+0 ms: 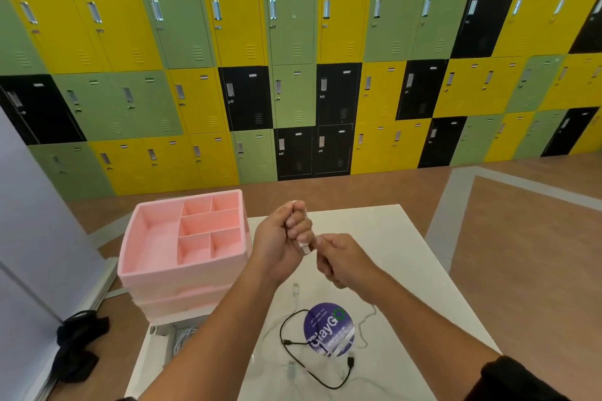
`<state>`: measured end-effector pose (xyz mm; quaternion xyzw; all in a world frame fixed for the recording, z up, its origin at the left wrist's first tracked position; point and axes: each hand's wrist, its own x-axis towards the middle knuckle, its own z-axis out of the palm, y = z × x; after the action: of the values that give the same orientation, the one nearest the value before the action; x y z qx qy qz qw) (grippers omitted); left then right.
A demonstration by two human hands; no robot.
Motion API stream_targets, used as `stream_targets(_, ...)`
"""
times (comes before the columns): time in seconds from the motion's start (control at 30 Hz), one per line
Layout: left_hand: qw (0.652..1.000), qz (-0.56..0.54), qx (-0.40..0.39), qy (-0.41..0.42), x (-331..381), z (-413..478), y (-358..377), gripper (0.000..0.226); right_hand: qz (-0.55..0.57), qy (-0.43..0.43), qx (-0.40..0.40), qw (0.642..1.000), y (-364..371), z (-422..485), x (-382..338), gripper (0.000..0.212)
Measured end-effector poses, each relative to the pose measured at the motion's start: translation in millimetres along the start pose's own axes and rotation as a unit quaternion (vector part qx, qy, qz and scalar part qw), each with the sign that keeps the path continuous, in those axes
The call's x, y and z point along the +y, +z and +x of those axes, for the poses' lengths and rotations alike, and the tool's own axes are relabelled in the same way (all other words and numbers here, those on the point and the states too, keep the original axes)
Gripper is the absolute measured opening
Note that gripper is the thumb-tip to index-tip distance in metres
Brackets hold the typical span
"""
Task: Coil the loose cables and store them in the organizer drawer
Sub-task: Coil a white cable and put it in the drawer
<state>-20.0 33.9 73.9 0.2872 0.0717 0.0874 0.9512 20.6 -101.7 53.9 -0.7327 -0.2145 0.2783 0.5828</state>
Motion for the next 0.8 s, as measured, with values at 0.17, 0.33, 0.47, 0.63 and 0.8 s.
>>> stream_targets(0.17,0.981,0.101,0.086,0.139,1.5,13.7,-4.2,0.030,-0.179,0.005,-0.067,0.982,17.7,-7.7,14.2,0.035)
stream_targets(0.33,0.898,0.391,0.090,0.181,-2.9,9.7,-30.2,0.034,-0.273,-0.059,-0.062,0.958,6.9,-7.8,-16.3,0.033)
stream_targets(0.47,0.817,0.557,0.028,0.145,-15.6,-3.4,-35.7,0.034,-0.338,-0.078,-0.040,0.937,-5.6,-2.8,-38.0,0.022)
stream_targets(0.63,0.882,0.470,-0.030,0.011,-22.5,-12.1,-31.6,0.039,-0.350,-0.085,-0.001,0.933,-24.9,1.7,-48.1,0.013)
stream_targets(0.8,0.926,0.367,-0.032,-0.078,-13.5,-15.7,-16.6,0.035,-0.236,-0.109,0.062,0.964,-36.1,6.6,-39.3,0.014)
